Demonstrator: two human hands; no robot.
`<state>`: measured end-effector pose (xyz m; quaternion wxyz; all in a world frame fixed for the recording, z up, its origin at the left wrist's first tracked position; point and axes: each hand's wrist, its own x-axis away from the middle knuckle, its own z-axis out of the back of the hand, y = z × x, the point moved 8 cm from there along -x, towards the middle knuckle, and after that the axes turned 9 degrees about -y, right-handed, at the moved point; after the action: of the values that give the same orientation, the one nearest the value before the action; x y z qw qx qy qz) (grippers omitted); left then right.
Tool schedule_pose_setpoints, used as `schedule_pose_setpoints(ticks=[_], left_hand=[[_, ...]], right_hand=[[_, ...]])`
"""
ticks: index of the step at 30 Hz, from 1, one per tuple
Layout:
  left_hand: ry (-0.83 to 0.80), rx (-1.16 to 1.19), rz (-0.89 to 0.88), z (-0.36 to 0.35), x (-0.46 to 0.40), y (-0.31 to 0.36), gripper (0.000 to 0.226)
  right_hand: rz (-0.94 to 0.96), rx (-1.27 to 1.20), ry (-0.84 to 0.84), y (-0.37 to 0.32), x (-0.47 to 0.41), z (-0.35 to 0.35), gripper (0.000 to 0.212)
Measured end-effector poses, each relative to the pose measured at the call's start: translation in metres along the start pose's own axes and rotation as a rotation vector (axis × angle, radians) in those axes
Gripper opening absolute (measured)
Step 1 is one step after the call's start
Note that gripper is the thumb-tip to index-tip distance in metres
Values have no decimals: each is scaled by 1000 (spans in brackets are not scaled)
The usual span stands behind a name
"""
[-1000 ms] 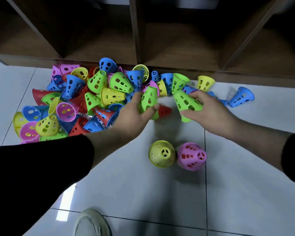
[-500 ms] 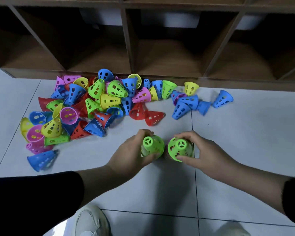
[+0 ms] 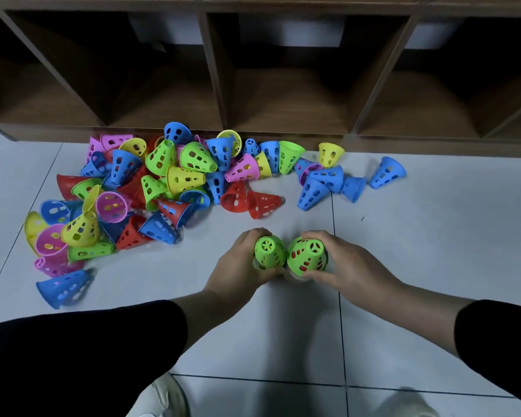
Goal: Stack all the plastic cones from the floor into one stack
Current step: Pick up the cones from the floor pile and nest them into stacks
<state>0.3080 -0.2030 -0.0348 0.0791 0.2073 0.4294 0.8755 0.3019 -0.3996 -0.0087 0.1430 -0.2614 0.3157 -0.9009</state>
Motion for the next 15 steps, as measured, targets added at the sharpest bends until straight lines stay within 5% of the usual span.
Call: schedule_pose_setpoints(ticks=[5, 9, 12, 15], left_hand=[[16, 3, -2, 1, -14, -1, 67], [-135, -21, -38, 2, -6, -10, 110], [-134, -154, -151, 27, 7, -25, 87], [48, -410, -162, 68, -5, -35, 63]], right_hand=[[-5, 45, 22, 2, -10, 10, 64], [70, 14, -52, -1, -3, 8, 89], [231, -63, 11, -5, 4, 23, 85], [110, -20, 140, 16, -14, 51, 65]])
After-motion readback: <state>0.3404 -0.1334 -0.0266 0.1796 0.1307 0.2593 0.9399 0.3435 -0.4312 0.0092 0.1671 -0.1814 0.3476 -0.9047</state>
